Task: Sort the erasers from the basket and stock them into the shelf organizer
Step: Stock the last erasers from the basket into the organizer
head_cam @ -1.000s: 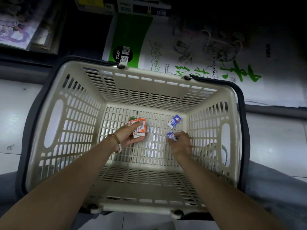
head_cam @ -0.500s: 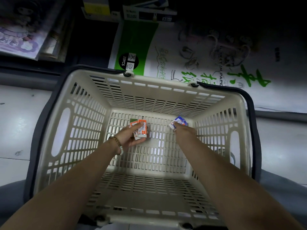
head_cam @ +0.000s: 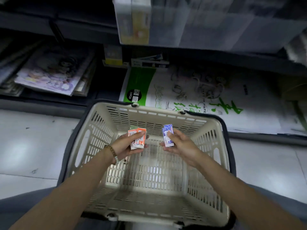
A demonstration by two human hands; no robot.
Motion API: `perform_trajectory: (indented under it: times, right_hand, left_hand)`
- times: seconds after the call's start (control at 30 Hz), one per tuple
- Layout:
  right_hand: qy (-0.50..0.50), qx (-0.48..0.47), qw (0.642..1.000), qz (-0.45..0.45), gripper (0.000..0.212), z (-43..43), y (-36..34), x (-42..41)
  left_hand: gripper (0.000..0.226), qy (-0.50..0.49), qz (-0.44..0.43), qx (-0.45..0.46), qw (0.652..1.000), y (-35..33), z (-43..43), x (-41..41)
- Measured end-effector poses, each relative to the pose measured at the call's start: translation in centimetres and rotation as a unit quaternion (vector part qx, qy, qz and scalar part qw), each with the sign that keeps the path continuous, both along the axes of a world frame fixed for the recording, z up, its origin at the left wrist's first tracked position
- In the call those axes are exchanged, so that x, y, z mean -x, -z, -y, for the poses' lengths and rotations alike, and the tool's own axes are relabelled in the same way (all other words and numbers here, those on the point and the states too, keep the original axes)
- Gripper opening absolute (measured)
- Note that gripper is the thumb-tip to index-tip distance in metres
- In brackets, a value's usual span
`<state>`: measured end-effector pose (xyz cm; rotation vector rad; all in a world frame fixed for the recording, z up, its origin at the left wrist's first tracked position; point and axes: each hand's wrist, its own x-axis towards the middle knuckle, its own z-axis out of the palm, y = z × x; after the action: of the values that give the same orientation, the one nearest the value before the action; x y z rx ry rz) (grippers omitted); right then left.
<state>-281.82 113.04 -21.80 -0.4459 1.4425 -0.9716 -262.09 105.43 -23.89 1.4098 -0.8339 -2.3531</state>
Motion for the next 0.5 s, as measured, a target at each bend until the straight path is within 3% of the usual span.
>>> perform_trajectory:
  times: [0.13, 0.3, 0.4, 0.5]
  right_hand:
    - [-0.132, 0.075, 0.984, -0.098, 0.016, 0.9, -9.1, 0.3]
    - [-0.137, 0.135, 0.966, -0.175, 0.022, 2.6, -18.2, 0.0]
    - [-0.127, 0.163, 0.965, -0.165, 0.020, 3.6, -22.4, 0.1]
    - [-0.115, 0.167, 0.975, -0.092, 0.023, 4.7, -25.6, 0.7]
  left_hand:
    - [0.044, 0.042, -0.054, 0.069, 0.995, -8.3, 0.5, 0.7]
    - [0.042, 0.049, -0.111, 0.143, 0.982, -17.2, 1.0, 1.2]
    - [0.045, 0.042, -0.117, 0.194, 0.973, -21.4, 1.6, 1.5]
    - [0.054, 0.032, -0.108, 0.236, 0.965, -24.8, 2.5, 1.5]
